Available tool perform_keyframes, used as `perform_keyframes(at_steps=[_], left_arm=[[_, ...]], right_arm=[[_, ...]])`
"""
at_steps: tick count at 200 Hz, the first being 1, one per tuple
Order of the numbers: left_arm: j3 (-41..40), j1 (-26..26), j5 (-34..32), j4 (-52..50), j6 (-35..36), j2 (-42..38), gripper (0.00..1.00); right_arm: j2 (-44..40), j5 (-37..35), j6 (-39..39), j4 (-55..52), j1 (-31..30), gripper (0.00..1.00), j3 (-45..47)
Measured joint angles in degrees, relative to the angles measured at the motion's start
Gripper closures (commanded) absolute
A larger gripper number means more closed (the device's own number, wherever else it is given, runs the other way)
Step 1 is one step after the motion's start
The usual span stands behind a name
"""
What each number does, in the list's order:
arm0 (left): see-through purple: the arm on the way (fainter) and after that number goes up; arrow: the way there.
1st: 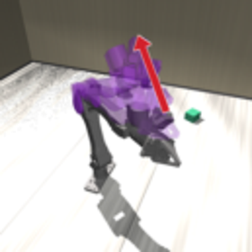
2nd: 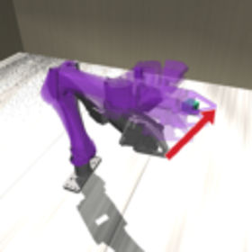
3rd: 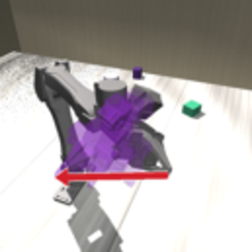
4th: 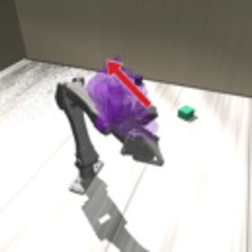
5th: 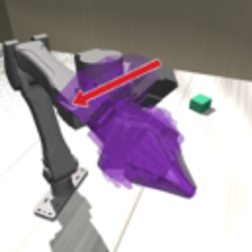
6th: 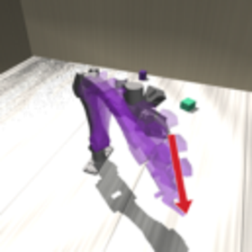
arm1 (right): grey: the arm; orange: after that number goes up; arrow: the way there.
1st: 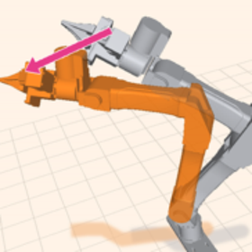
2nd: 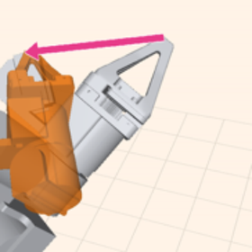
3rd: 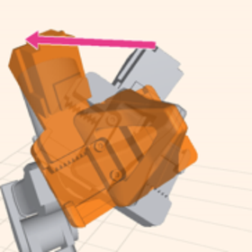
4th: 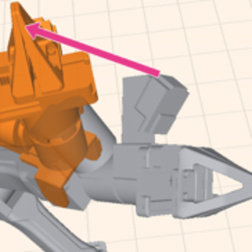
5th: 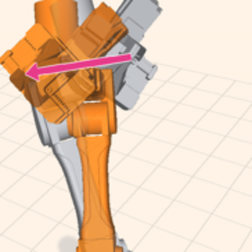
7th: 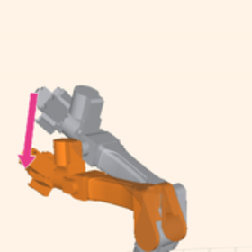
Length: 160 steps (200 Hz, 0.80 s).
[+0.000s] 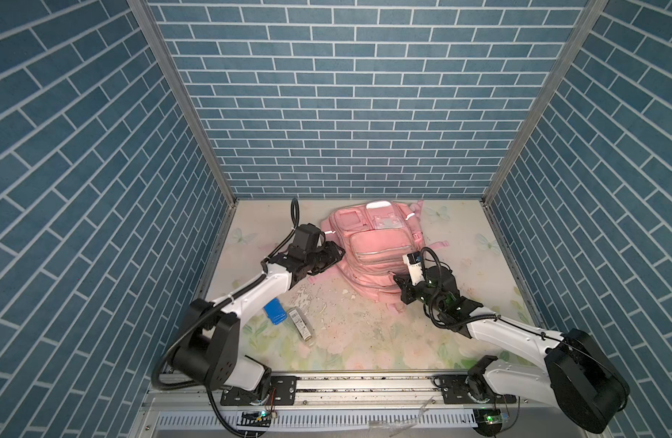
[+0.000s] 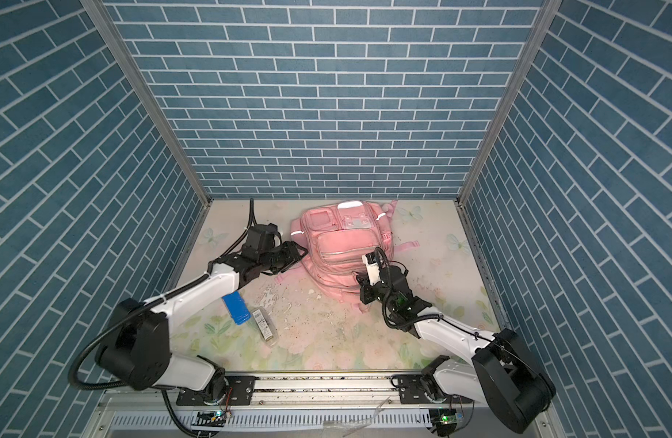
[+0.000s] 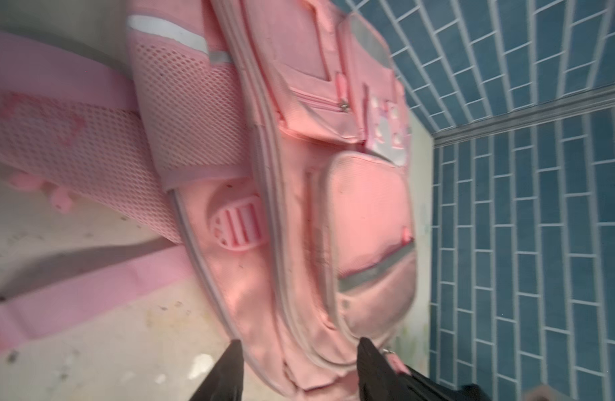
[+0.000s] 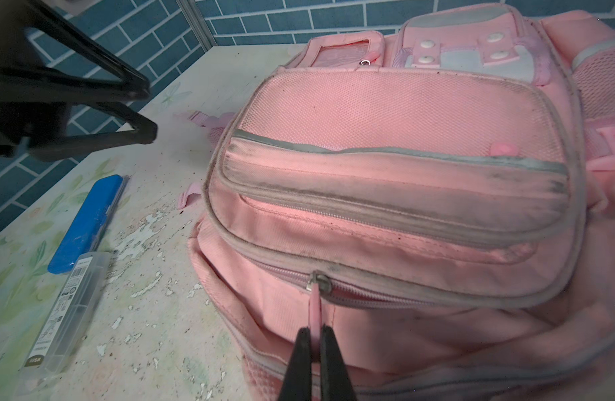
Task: Pack books, pencil case, and school supplies into a backpack
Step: Zip the student bag at the center of the table.
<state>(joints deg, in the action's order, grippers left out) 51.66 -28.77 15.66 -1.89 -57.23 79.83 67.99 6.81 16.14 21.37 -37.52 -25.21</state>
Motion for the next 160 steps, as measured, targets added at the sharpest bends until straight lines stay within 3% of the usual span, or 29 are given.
perform_keyframes(at_steps=[30,77,160], left_arm=[[-5.95,-9.84,-7.45,9.94,-13.53,-4.52,0.42],[-10.86,-22.82,-20.13,15.02,-30.77,-0.48,0.42],[-4.0,-25.05,-24.92,19.69,-38.36,12.61,0.43]], right_arm=[[-0.68,-0.02,0.0,0.09,-0.02,1.0,0.9],[-1.42,0.04,-0.13,0.11,-0.09,1.0,1.92],[-1.44,0.37,-1.05,0.11,-0.11,1.0,1.92]])
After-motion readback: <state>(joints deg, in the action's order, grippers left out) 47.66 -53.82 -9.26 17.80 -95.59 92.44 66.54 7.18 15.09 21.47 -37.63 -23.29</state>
